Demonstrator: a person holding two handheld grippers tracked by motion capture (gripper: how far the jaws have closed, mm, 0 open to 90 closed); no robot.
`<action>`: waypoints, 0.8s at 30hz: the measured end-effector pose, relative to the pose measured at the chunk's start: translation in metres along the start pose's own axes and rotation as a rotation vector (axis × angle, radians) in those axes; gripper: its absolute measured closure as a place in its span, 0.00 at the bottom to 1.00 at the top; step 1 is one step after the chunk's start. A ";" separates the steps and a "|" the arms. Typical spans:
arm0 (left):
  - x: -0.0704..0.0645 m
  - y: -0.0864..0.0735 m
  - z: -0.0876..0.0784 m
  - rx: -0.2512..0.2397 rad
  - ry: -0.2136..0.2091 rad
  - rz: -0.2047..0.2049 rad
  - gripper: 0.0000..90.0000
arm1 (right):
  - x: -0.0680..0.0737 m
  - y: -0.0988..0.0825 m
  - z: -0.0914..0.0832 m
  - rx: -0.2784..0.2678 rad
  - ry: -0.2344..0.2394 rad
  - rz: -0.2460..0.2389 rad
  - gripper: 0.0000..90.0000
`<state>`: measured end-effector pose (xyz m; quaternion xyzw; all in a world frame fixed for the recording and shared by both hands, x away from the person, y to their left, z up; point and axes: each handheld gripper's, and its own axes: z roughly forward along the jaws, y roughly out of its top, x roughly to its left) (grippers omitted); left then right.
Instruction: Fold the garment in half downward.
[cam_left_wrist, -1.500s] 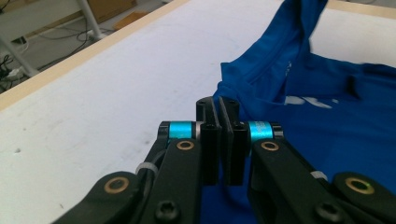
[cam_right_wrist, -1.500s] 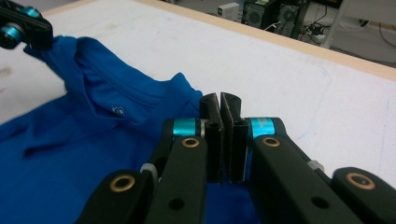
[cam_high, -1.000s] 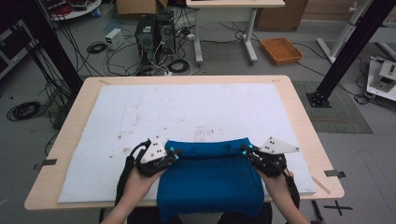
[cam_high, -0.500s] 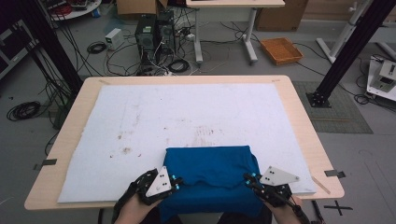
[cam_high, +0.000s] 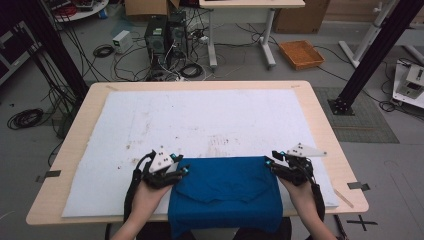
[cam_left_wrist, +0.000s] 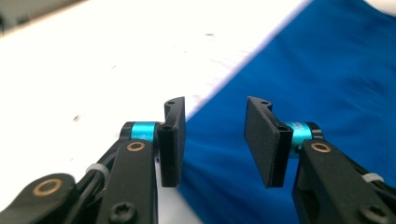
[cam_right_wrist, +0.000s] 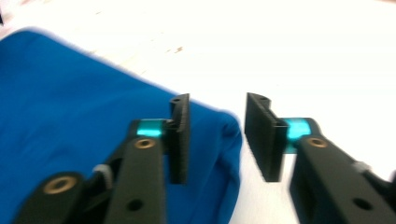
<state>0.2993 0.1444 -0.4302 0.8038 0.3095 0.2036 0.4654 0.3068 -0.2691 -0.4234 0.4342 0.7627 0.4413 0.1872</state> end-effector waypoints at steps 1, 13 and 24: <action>0.012 -0.001 0.009 0.023 0.008 -0.071 0.61 | -0.002 0.000 0.006 0.011 -0.006 0.011 0.68; 0.020 -0.008 0.017 0.083 0.030 -0.104 0.60 | -0.020 -0.006 0.009 0.042 -0.021 0.021 0.85; 0.024 -0.010 0.023 0.131 0.027 -0.174 0.56 | -0.025 -0.003 0.027 0.096 0.028 0.137 0.61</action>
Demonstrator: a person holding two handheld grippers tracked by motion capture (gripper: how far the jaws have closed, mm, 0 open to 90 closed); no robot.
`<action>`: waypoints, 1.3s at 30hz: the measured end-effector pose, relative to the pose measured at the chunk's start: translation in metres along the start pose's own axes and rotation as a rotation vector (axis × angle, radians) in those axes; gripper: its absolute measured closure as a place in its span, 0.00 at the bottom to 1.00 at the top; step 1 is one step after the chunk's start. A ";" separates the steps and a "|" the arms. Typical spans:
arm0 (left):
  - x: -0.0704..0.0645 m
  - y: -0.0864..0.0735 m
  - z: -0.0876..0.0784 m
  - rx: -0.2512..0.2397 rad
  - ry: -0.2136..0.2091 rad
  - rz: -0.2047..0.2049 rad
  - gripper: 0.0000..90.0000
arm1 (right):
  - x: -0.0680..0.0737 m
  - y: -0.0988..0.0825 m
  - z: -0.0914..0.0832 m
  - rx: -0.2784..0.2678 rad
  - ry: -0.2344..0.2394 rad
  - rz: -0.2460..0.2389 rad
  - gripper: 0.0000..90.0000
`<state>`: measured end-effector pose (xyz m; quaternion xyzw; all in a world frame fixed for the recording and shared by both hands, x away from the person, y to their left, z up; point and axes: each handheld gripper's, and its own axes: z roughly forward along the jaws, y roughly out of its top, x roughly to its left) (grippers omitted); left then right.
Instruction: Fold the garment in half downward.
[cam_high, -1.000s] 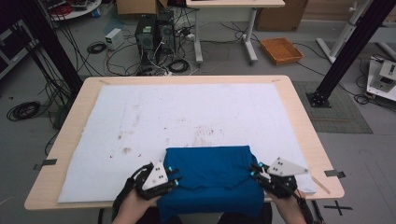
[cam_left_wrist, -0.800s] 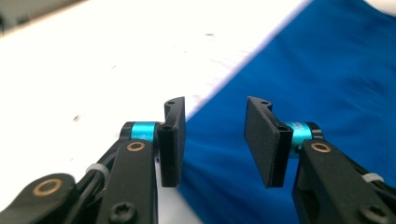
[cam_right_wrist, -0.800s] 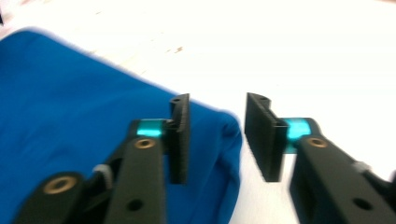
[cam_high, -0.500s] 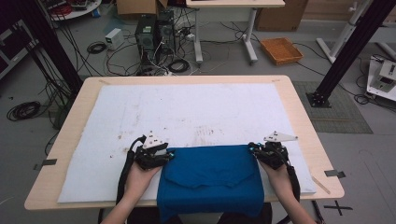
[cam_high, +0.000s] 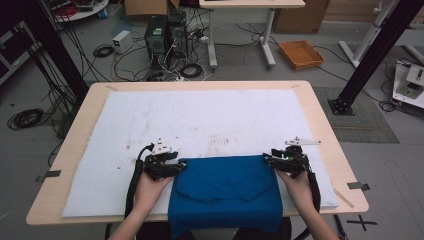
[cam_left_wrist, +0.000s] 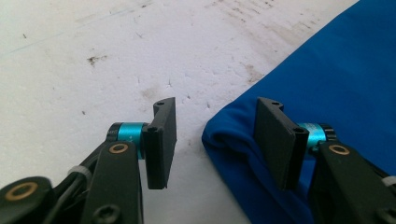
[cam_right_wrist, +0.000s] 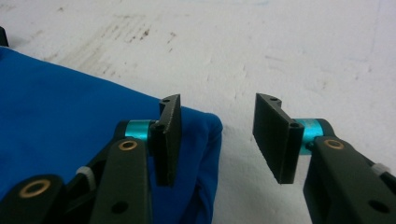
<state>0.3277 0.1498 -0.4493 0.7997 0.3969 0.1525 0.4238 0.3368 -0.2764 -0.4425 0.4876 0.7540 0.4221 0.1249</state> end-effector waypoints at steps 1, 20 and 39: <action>0.000 0.000 0.000 0.002 -0.004 -0.001 0.56 | 0.000 -0.001 0.001 0.003 -0.005 -0.008 0.62; -0.003 0.001 0.001 0.004 -0.048 0.047 0.90 | 0.006 -0.003 0.004 0.028 0.016 -0.103 0.90; 0.048 0.064 0.024 -0.033 0.000 0.037 0.90 | -0.017 0.066 0.042 -0.032 -0.059 -0.174 0.91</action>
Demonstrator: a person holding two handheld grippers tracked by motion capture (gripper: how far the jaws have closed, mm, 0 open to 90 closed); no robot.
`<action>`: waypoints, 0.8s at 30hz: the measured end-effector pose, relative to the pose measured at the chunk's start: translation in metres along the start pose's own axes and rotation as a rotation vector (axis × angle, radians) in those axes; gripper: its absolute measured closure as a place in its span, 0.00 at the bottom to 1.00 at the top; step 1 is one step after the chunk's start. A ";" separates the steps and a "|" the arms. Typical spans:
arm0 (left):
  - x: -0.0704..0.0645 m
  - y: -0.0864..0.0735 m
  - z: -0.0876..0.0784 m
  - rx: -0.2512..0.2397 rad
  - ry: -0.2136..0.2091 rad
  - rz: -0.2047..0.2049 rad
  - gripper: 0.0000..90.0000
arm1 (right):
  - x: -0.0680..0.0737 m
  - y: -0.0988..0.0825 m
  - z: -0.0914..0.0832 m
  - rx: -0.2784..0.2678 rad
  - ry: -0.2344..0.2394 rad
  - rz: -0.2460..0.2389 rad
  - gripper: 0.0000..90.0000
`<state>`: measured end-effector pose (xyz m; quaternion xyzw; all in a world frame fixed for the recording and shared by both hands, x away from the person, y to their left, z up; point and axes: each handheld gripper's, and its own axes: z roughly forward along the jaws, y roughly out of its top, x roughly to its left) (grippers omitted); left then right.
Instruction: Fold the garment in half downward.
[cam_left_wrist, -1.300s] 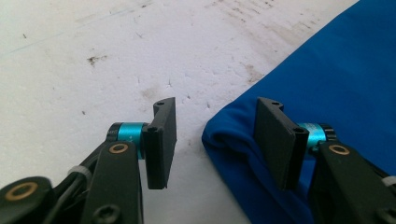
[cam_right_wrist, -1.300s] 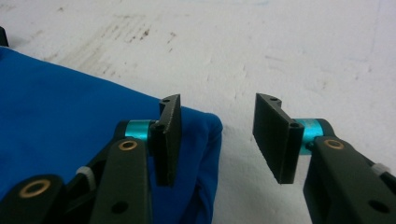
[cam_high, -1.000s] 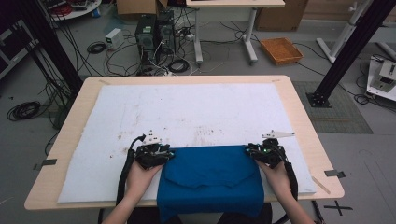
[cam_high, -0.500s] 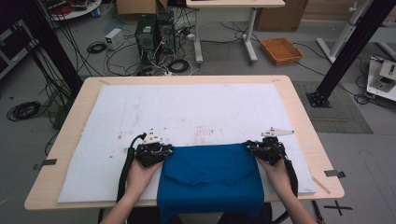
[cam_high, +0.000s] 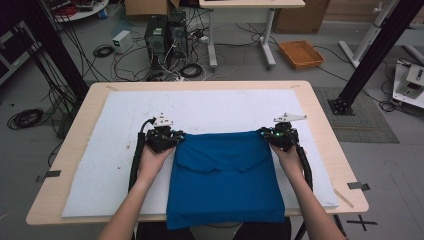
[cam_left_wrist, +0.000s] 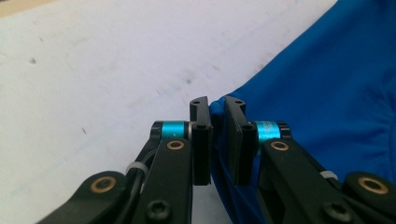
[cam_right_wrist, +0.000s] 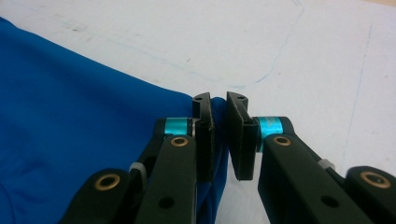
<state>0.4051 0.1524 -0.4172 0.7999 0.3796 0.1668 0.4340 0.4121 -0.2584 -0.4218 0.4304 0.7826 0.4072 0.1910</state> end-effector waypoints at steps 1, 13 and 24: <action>0.000 0.000 0.000 0.000 0.000 0.000 0.90 | 0.000 0.000 0.000 0.000 0.000 0.000 0.91; 0.020 -0.002 0.030 0.068 0.044 -0.005 0.86 | -0.009 0.005 0.025 0.026 -0.022 0.001 0.91; 0.025 -0.005 0.009 0.016 0.101 -0.055 0.62 | -0.006 0.004 0.010 -0.013 -0.044 0.000 0.76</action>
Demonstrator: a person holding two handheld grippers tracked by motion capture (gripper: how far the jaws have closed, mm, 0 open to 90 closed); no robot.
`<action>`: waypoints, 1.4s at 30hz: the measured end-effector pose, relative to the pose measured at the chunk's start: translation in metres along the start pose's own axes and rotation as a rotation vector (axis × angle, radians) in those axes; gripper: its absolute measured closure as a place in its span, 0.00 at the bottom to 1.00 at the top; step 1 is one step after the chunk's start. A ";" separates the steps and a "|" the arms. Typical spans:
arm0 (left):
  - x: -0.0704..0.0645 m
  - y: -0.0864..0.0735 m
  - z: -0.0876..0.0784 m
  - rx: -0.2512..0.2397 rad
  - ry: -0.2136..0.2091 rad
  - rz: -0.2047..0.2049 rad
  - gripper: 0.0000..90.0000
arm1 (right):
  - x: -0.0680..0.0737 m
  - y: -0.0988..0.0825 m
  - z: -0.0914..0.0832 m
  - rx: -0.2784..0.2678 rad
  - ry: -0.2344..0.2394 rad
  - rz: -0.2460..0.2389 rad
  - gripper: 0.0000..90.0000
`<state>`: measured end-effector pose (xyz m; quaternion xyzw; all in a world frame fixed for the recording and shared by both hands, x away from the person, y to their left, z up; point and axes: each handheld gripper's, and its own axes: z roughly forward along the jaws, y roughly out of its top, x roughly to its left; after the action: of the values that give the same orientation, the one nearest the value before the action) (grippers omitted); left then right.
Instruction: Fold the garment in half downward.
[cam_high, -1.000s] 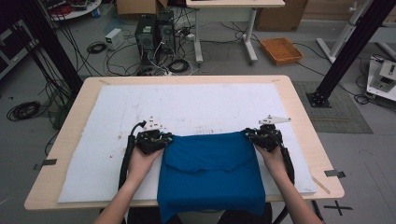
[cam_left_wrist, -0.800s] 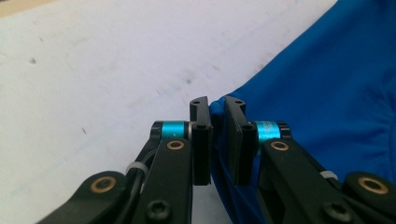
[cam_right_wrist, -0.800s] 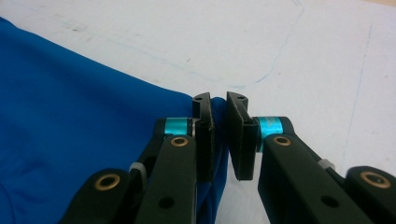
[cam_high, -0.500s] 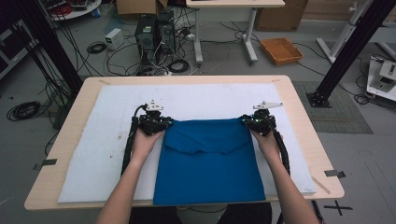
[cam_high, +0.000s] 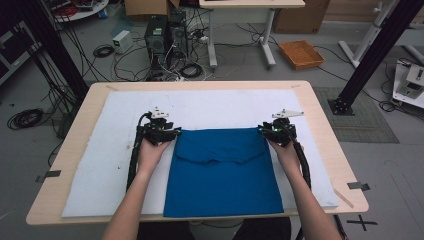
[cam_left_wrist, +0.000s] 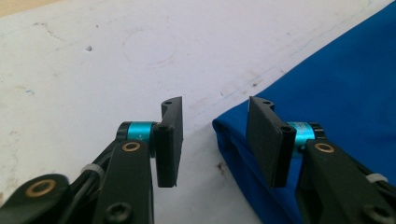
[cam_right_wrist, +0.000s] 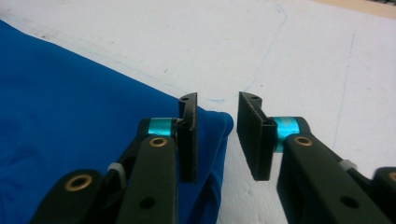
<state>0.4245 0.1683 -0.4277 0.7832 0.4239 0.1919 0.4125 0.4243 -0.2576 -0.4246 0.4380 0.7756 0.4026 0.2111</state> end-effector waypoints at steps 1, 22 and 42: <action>-0.001 -0.001 -0.004 -0.003 -0.005 0.002 0.62 | 0.000 0.000 0.000 0.000 0.000 0.000 0.76; -0.043 -0.045 -0.040 0.098 -0.209 -0.190 0.59 | 0.015 -0.035 -0.054 -0.053 0.013 0.027 0.70; -0.041 -0.041 -0.029 0.085 -0.187 -0.196 0.78 | 0.017 -0.041 -0.031 0.061 0.055 0.130 0.72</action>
<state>0.3624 0.1609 -0.4418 0.7691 0.4659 0.0590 0.4335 0.3739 -0.2688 -0.4392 0.4823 0.7630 0.4034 0.1497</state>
